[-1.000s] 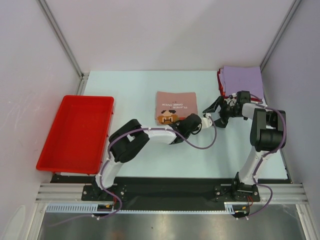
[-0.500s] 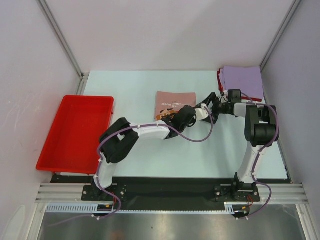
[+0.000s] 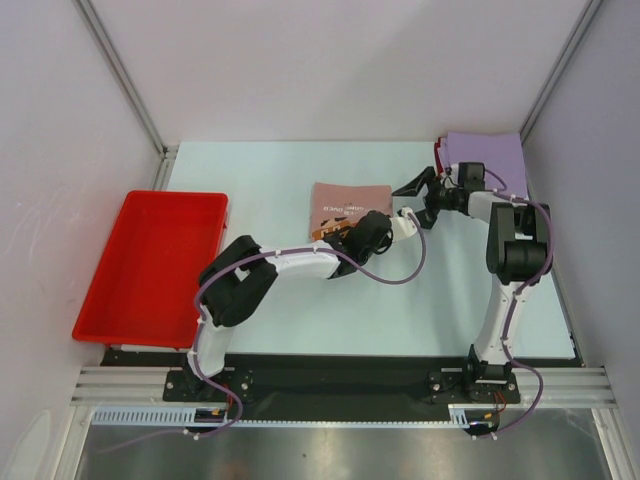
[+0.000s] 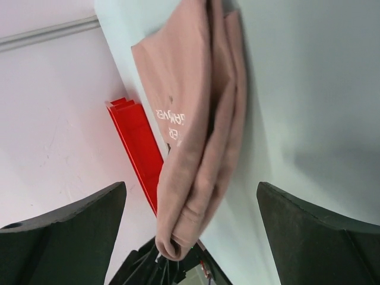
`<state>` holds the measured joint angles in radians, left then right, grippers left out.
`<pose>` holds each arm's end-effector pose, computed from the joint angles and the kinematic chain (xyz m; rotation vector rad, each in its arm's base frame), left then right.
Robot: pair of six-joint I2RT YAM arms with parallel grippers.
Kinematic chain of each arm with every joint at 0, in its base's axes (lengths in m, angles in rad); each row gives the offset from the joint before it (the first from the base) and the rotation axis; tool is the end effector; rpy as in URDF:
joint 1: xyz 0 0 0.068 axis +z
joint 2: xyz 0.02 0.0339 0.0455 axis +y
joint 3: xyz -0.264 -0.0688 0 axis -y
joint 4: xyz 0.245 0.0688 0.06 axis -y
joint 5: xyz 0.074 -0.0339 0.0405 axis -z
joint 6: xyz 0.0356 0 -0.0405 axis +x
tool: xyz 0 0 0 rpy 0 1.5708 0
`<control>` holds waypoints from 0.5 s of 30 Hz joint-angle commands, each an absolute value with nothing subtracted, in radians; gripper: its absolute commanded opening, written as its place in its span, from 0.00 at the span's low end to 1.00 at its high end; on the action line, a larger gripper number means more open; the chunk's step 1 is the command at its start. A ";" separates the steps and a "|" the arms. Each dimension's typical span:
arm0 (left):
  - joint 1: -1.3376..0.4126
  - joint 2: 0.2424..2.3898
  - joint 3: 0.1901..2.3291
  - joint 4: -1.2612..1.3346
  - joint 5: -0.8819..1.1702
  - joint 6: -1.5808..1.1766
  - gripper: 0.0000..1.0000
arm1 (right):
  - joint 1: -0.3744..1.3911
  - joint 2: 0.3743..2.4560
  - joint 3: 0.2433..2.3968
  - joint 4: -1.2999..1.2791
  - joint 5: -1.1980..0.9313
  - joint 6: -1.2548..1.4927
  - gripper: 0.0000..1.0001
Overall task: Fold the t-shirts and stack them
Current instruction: Neatly place the folded tshirt to the corner
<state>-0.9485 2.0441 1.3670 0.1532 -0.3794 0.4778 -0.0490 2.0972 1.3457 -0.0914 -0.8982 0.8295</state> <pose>0.2798 -0.3674 0.1882 1.1655 1.6935 0.1065 0.4374 0.0064 0.1465 0.6294 2.3882 1.4347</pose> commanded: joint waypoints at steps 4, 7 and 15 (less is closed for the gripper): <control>-0.942 1.991 1.387 0.179 -0.345 0.449 0.00 | -0.003 2.140 1.384 -0.129 -0.879 0.874 1.00; -0.942 1.987 1.388 0.181 -0.341 0.446 0.00 | 0.028 2.155 1.391 -0.153 -0.862 0.874 1.00; -0.942 1.971 1.388 0.172 -0.334 0.445 0.01 | 0.057 2.247 1.518 -0.253 -0.795 0.833 0.91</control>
